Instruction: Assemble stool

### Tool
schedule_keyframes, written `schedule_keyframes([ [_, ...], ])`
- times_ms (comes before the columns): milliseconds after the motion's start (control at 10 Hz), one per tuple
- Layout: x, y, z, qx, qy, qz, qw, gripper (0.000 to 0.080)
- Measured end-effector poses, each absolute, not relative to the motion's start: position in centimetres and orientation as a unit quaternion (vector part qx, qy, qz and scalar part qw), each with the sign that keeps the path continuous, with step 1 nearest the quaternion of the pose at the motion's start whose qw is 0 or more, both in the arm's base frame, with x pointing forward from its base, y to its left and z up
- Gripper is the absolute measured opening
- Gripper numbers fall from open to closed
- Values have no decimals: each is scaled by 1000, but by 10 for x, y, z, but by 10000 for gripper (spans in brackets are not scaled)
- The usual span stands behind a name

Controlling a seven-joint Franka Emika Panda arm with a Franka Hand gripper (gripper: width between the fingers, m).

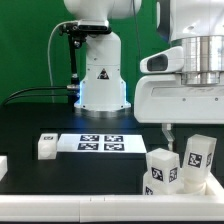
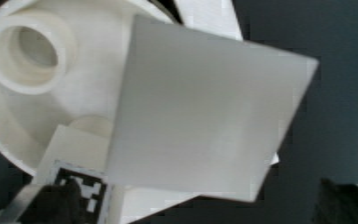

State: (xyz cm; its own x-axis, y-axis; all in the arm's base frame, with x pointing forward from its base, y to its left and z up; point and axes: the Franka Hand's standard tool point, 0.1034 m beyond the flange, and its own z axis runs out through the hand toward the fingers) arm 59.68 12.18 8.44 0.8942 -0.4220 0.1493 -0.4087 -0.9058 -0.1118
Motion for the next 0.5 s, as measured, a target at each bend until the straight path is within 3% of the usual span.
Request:
schedule_keyframes([
  [200,589,125,78,-947,307,-76,52,649],
  [500,579,130,68,-938,335,-70,51,649],
])
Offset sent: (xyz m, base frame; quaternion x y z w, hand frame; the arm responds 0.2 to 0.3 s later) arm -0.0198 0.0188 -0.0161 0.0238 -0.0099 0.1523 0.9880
